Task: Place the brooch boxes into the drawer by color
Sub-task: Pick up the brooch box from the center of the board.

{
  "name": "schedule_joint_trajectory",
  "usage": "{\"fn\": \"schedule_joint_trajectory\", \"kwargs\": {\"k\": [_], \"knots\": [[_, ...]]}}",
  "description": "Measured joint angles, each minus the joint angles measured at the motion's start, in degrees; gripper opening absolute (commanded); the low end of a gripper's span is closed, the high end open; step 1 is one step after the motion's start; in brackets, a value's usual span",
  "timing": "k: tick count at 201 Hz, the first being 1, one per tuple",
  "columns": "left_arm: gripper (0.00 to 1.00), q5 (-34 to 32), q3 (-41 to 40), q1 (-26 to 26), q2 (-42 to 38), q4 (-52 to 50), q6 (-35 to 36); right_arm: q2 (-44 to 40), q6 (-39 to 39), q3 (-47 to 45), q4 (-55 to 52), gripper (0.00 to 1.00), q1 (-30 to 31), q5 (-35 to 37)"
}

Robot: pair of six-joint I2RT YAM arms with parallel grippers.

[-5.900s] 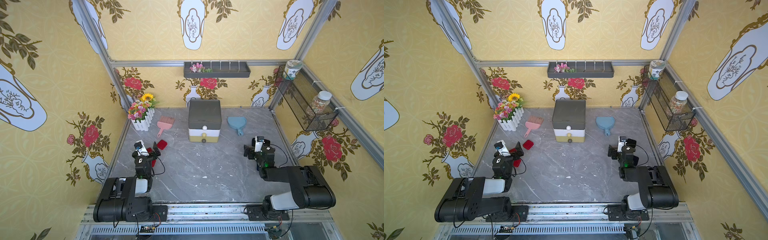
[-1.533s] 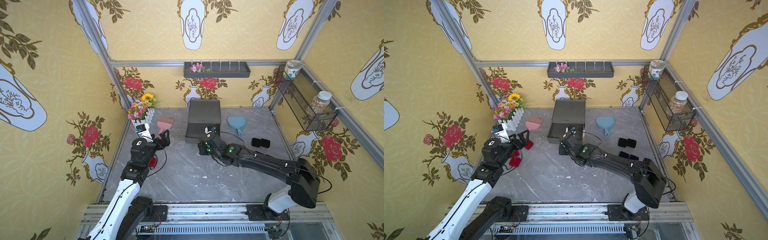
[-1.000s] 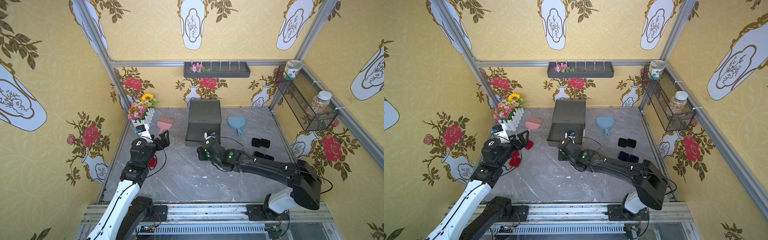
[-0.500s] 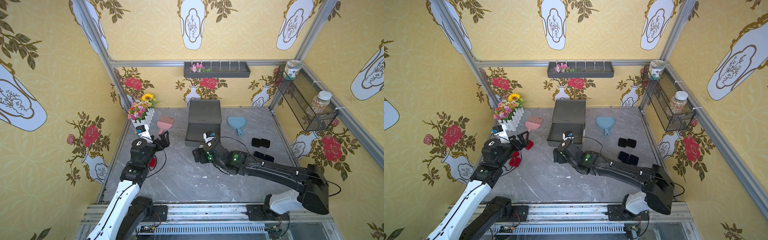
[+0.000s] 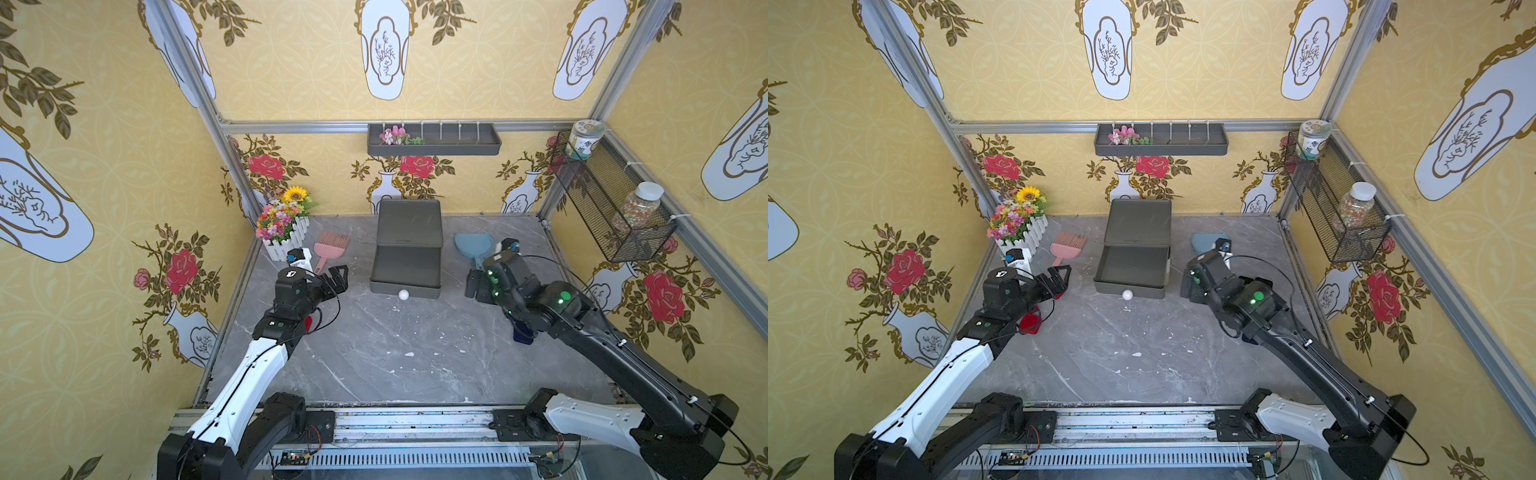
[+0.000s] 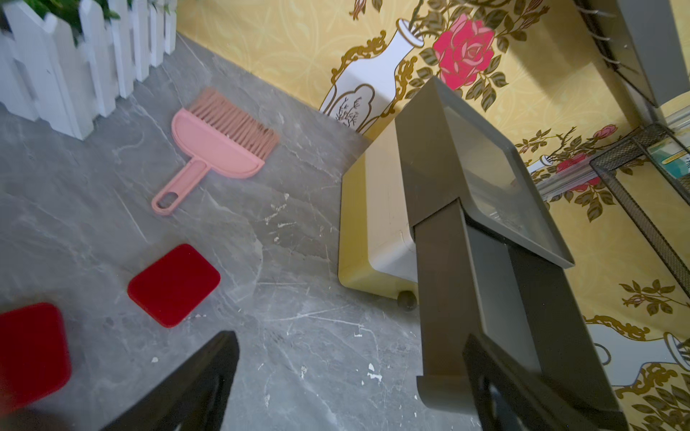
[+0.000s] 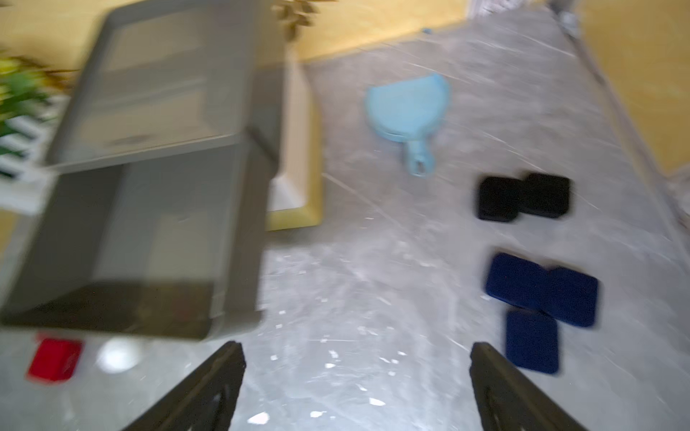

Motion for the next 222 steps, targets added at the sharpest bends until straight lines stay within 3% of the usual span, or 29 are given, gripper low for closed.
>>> {"fn": "schedule_joint_trajectory", "kwargs": {"k": [30,61,144,222], "knots": [[1.0,3.82,-0.02,-0.33,4.72,1.95,-1.31,0.28,-4.0,-5.14,-2.19,0.99,-19.67,-8.59],[1.0,7.04,-0.04,-0.35,6.78,5.05,-1.68,6.03,-6.84,-9.73,-1.64,0.99,-29.92,-16.65],[1.0,13.79,-0.83,-1.7,8.04,8.83,-4.07,23.23,-9.99,-8.26,6.51,0.99,-33.83,-19.32],[1.0,13.86,-3.23,-4.81,4.96,9.51,-6.08,32.09,-13.27,-8.15,11.43,0.97,-35.91,-19.15]]}}
